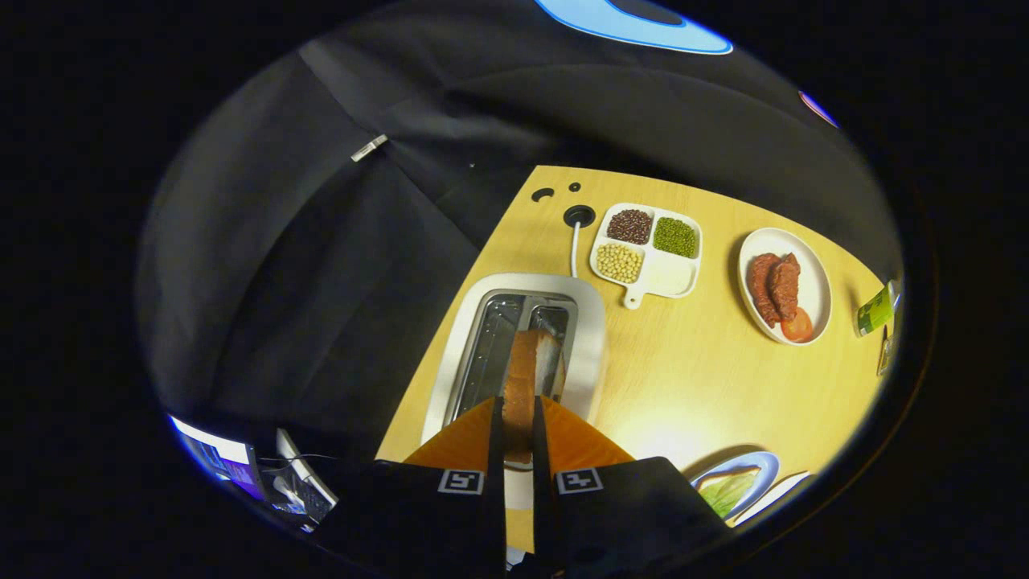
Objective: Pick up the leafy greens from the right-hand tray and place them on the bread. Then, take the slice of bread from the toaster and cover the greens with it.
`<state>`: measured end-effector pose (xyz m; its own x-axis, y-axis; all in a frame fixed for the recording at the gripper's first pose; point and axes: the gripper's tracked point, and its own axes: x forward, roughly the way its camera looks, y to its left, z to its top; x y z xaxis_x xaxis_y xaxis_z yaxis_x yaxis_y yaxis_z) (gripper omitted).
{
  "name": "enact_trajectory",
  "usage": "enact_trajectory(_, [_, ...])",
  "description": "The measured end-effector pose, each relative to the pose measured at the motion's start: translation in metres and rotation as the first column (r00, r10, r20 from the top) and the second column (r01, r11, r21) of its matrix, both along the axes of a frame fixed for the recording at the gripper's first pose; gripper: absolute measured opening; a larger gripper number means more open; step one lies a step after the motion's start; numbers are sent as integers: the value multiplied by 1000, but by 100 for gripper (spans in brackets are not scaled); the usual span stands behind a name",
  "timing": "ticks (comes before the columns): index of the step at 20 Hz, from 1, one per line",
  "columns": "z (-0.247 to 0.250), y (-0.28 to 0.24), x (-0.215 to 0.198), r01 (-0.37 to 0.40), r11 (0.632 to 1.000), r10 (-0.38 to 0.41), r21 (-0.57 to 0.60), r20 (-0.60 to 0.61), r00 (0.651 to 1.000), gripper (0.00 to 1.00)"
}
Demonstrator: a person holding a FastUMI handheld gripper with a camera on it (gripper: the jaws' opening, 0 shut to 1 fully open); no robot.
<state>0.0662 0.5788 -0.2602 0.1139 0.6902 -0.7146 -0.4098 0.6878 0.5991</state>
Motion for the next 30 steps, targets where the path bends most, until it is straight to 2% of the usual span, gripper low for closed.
enact_trajectory(1, [8,-7,5,13,1000,-13,23,23,1000,18])
enact_trajectory(2, [18,-9,9,21,998,-22,58,32,999,13])
enact_trajectory(5, [54,-28,18,55,982,-66,179,60,996,14])
enact_trajectory(9, [100,-87,24,109,935,-145,336,85,986,13])
enact_trajectory(12, [114,-142,17,137,903,-188,408,88,978,13])
enact_trajectory(17, [84,-244,-15,186,901,-242,391,98,965,13])
enact_trajectory(22, [31,-309,-53,265,907,-290,327,29,957,13])
enact_trajectory(26, [-9,-331,-74,323,901,-326,290,-38,944,13])
enact_trajectory(30, [-38,-322,-90,352,891,-327,288,-131,936,13])
